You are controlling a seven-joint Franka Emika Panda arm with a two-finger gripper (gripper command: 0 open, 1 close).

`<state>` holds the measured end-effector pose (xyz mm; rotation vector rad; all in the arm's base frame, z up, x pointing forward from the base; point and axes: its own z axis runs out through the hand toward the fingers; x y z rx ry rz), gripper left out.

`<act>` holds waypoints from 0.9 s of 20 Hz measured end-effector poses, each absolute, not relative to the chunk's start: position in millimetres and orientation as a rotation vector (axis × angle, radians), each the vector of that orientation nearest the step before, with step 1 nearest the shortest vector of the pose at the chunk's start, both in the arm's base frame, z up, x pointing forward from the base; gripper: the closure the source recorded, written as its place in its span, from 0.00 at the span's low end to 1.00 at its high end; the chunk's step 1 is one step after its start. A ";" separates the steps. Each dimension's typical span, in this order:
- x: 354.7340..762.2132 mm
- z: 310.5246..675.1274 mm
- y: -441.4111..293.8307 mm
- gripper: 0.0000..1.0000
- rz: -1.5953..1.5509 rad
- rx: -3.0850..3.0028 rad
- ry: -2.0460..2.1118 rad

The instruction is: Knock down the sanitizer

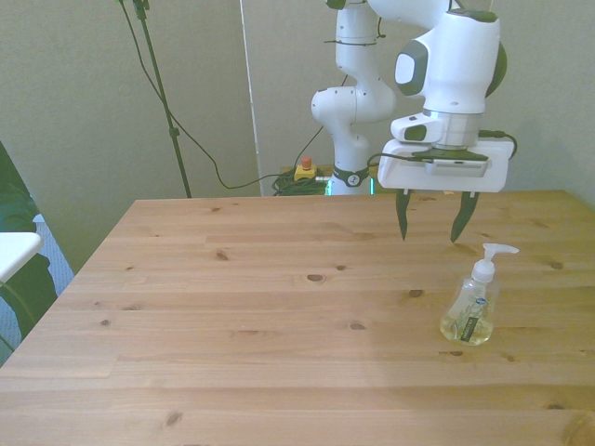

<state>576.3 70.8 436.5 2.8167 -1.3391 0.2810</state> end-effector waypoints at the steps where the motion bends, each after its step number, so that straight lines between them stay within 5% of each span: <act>1: 582.0 433.7 76.3 1.00 0.279 2.812 -1.338; 18: 655.5 418.5 118.7 1.00 0.331 2.757 -1.387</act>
